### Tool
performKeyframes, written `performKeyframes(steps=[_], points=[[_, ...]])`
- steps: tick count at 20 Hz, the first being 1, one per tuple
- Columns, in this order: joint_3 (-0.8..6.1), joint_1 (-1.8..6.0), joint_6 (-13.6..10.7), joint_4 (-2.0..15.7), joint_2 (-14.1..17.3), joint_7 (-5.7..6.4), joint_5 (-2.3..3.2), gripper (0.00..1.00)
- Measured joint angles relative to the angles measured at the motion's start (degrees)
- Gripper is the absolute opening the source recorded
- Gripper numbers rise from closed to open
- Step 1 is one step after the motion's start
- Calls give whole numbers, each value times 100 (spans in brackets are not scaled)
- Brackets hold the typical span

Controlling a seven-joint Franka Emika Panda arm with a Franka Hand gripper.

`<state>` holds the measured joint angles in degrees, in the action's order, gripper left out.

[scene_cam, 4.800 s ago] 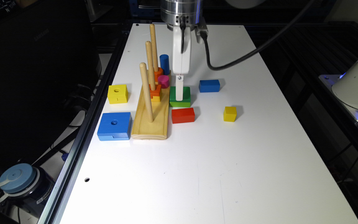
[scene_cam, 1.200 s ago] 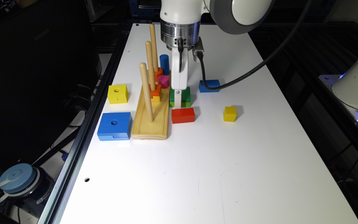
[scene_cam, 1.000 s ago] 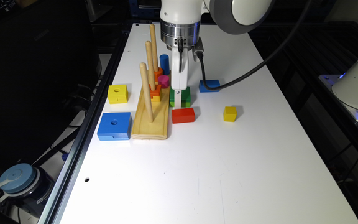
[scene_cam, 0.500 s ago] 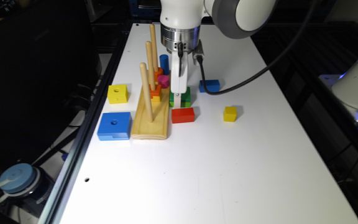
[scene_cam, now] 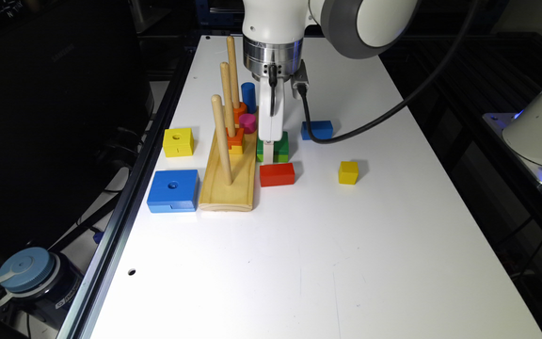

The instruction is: Pick up green block.

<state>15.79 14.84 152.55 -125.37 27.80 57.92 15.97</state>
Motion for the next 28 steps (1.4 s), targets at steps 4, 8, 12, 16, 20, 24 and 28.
performKeyframes(steps=[4, 8, 12, 16, 20, 24, 28], points=[[1, -1, 0, 0, -1, 0, 0, 100], [1, -1, 0, 0, -1, 0, 0, 100], [1, -1, 0, 0, -1, 0, 0, 100], [1, -1, 0, 0, -1, 0, 0, 100], [2, -1, 0, 0, -1, 0, 0, 100], [2, -1, 0, 0, -1, 0, 0, 100], [1, -1, 0, 0, -1, 0, 0, 0]])
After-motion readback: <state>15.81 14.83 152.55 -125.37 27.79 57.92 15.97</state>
